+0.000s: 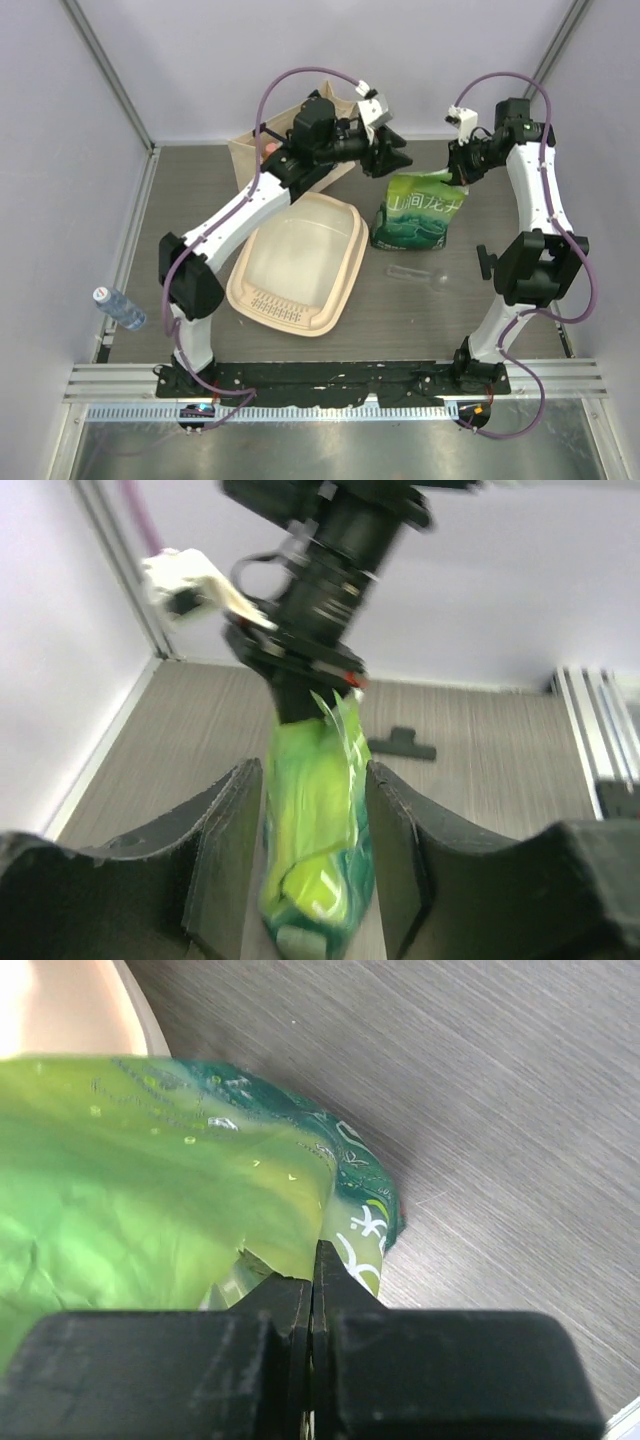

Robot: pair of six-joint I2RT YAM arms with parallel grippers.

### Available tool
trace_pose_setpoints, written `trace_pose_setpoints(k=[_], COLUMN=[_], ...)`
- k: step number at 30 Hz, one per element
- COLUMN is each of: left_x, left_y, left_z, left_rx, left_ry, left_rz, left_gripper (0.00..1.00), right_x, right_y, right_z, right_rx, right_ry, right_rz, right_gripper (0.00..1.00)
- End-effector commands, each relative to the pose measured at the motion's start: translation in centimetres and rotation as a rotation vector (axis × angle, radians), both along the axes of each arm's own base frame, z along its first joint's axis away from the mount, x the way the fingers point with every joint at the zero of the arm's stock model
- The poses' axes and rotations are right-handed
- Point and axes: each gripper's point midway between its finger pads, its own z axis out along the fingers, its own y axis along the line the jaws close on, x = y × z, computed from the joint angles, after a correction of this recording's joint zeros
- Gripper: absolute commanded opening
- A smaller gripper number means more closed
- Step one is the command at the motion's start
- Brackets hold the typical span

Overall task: Fill the litter box with clean litter
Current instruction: Open the cat litter bag at the center of the board.

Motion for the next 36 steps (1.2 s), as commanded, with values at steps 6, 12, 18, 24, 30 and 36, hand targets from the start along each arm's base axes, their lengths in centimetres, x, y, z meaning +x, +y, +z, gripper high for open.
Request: trace_pose_setpoints(k=[6, 12, 18, 24, 30, 36], left_x=[-10.7, -9.7, -6.0, -3.5, -3.8, -4.2], left_y=[0.0, -2.7, -4.4, -5.2, -5.4, -4.2], left_z=[-3.1, -4.3, -4.5, -4.4, -4.0, -4.2], left_rx=[0.343, 0.341, 0.251, 0.213, 0.197, 0.205], left_ry=[-0.574, -0.533, -0.422, -0.443, -0.439, -0.424], left_rz=[-0.335, -0.285, -0.053, 0.096, 0.086, 0.105], left_gripper=[0.56, 0.56, 0.64, 0.66, 0.66, 0.66], right_x=[1.0, 1.2, 2.7, 2.7, 2.1, 3.2], right_y=[1.5, 0.4, -1.9, -3.0, -6.1, -9.7], right_z=[10.1, 6.5, 5.5, 4.5, 1.1, 1.0], right_rx=[0.076, 0.004, -0.049, -0.076, -0.153, -0.233], right_ry=[-0.255, -0.201, -0.195, -0.12, 0.019, 0.051], right_rz=[0.064, 0.078, -0.028, -0.079, -0.176, -0.306], right_gripper=[0.01, 0.01, 0.06, 0.56, 0.63, 0.61])
